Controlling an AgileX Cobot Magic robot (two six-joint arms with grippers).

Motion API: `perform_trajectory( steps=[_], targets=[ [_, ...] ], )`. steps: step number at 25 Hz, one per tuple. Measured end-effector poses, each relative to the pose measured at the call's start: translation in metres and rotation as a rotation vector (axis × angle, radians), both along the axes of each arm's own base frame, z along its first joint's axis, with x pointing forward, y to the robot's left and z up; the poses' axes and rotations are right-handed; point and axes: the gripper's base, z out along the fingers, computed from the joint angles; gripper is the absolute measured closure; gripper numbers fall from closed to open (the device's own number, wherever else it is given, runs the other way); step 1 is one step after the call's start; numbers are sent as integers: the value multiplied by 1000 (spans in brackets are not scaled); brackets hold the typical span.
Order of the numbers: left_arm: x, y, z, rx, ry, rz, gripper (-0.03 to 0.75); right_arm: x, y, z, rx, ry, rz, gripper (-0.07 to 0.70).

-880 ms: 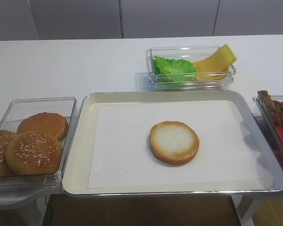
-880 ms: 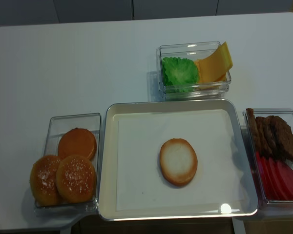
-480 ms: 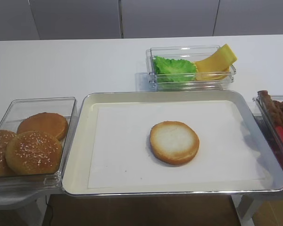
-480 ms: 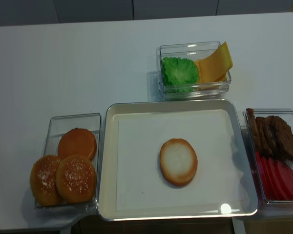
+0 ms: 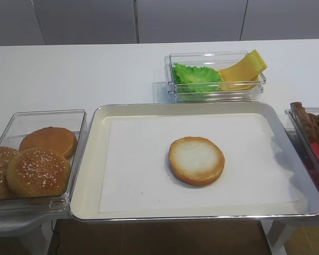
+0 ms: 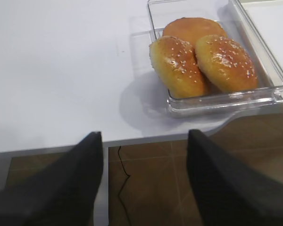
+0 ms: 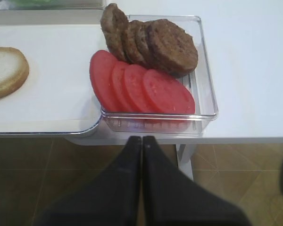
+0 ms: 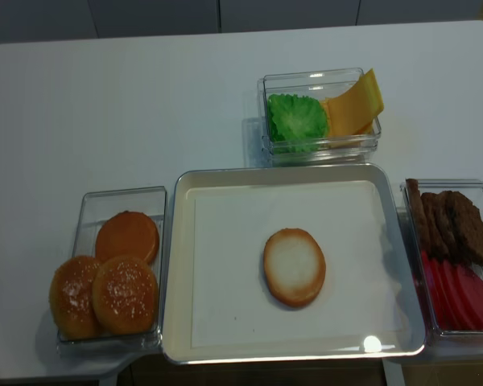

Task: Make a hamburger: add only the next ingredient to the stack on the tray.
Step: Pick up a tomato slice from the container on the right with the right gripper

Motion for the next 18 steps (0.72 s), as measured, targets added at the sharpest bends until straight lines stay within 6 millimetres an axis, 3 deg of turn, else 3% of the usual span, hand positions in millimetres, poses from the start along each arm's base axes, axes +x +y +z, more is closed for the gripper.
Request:
perform_trajectory(
  steps=[12,14,18],
  targets=[
    [0,0,0,0,0,0,293,0,0,0,0,0,0,625],
    [0,0,0,0,0,0,293,0,0,0,0,0,0,580],
    [0,0,0,0,0,0,293,0,0,1,2,-8,0,409]
  ],
)
